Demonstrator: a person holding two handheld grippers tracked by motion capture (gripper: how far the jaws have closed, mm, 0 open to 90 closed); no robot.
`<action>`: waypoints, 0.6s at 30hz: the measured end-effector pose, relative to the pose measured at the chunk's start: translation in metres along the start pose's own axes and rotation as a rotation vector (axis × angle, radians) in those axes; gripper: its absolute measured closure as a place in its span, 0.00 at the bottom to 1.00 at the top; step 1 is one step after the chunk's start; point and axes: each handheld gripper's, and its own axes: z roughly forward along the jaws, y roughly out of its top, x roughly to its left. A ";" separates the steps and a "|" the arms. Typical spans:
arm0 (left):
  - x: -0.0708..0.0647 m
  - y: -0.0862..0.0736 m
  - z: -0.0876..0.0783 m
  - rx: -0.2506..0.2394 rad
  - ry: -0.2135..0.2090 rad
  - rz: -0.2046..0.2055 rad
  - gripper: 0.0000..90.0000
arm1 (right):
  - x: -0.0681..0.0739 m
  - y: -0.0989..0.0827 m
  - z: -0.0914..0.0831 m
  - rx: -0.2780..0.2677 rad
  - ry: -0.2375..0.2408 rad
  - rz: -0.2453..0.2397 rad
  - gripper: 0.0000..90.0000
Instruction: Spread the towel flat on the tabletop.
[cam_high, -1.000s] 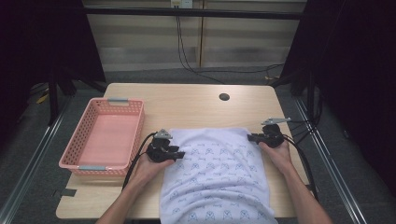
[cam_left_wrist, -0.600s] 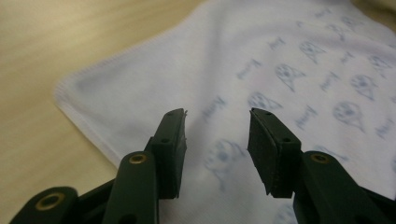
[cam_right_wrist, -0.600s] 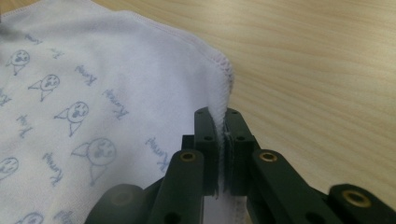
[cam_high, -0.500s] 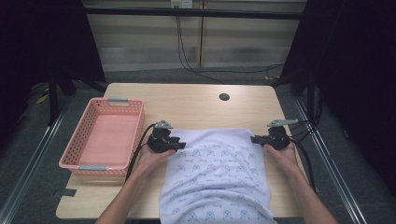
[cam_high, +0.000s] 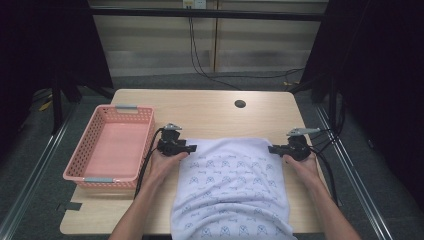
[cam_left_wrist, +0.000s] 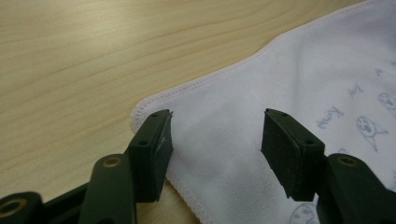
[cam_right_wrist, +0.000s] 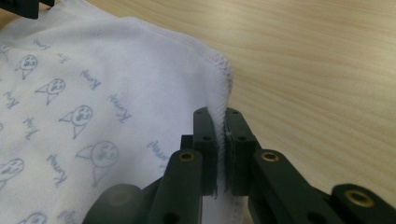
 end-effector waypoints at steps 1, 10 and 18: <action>-0.001 0.000 0.001 0.020 0.003 0.018 0.47 | 0.001 0.000 0.002 0.003 0.005 0.004 0.95; 0.005 -0.005 0.000 0.004 0.012 0.019 0.46 | -0.001 -0.001 0.000 -0.003 0.001 0.013 0.94; -0.006 -0.003 0.005 0.045 -0.039 0.097 0.61 | 0.000 -0.001 0.000 -0.006 0.017 0.012 0.94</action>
